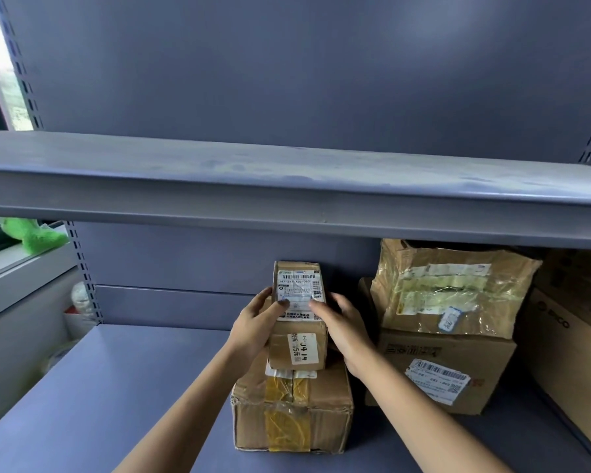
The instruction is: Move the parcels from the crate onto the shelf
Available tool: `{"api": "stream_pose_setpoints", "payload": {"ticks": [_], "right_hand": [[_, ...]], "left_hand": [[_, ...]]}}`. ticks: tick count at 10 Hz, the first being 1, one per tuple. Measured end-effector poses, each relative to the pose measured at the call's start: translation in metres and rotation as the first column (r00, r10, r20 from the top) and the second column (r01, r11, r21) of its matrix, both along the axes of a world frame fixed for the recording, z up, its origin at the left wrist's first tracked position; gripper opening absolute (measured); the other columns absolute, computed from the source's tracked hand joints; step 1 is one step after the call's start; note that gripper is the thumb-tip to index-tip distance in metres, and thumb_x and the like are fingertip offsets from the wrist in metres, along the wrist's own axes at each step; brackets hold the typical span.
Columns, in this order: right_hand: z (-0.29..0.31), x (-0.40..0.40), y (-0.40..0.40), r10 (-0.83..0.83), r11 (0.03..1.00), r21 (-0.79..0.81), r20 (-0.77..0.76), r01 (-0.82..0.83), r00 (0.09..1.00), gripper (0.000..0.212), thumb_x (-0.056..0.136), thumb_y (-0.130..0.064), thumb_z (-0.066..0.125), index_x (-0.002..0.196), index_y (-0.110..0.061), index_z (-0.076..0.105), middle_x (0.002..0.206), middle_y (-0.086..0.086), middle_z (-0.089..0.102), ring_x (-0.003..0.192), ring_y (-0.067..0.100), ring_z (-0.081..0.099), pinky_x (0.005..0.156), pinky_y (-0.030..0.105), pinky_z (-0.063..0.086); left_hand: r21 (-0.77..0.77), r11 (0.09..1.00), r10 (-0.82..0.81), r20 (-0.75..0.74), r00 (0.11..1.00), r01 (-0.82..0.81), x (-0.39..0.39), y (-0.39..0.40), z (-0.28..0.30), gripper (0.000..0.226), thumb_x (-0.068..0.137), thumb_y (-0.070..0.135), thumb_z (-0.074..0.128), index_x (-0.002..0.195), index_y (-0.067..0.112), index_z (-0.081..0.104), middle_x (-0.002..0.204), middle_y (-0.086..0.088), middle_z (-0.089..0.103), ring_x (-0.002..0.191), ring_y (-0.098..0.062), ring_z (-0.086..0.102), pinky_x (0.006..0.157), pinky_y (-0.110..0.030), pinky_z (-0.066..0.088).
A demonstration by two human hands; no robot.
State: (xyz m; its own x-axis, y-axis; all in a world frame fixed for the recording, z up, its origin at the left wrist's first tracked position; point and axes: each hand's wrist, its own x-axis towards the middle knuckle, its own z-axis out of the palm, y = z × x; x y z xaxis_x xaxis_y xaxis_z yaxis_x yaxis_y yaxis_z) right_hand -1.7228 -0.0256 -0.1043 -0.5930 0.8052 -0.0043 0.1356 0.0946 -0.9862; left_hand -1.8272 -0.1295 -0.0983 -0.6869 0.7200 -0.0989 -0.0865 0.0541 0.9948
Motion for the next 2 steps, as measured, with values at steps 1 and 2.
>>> {"api": "stream_pose_setpoints", "payload": {"ticks": [1, 2], "right_hand": [[0.001, 0.009, -0.009, -0.046, 0.999, 0.009, 0.013, 0.046, 0.999, 0.061, 0.079, -0.039, 0.067, 0.132, -0.019, 0.045, 0.125, 0.002, 0.056, 0.113, 0.018, 0.053, 0.096, 0.036, 0.045], [0.003, 0.02, -0.019, -0.046, 0.999, 0.022, 0.004, 0.045, 0.999, 0.054, 0.081, -0.032, 0.067, 0.129, -0.02, 0.047, 0.114, -0.003, 0.052, 0.105, 0.013, 0.05, 0.09, 0.032, 0.044]], "left_hand": [[-0.007, 1.0, -0.027, -0.051, 0.998, 0.027, 0.001, -0.009, 0.0, 0.052, 0.087, 0.026, 0.061, 0.135, 0.024, 0.042, 0.117, -0.007, 0.064, 0.097, -0.023, 0.066, 0.089, -0.044, 0.053], [-0.02, 0.999, -0.046, -0.125, 0.991, 0.044, 0.002, -0.021, 0.0, 0.067, 0.074, 0.037, 0.066, 0.134, 0.024, 0.041, 0.117, -0.006, 0.064, 0.103, -0.024, 0.064, 0.095, -0.046, 0.05]]}}
